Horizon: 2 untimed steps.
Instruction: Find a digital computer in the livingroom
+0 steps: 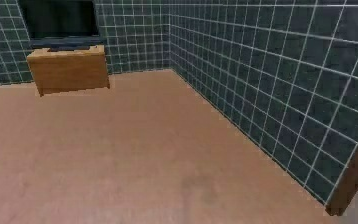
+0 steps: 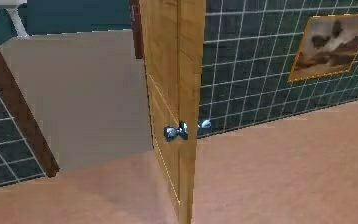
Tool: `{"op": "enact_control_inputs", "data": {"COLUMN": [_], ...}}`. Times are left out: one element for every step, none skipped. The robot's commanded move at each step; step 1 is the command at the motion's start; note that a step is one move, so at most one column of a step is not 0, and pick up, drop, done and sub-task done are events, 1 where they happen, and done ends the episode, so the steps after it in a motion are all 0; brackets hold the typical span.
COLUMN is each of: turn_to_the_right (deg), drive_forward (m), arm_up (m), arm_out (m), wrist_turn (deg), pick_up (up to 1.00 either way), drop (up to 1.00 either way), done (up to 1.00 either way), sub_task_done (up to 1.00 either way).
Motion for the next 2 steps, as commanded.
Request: {"op": "enact_control_inputs", "data": {"turn_to_the_right": [42.0,0.0], "drive_forward": [0.00,0.20], "arm_up": [0.00,0.00], "arm_out": [0.00,0.00], "wrist_turn": [0.0,0.0], "pick_up": [0.00,0.00], "drop": [0.00,0.00], "done": [0.00,0.00], "sub_task_done": [0.00,0.00]}}
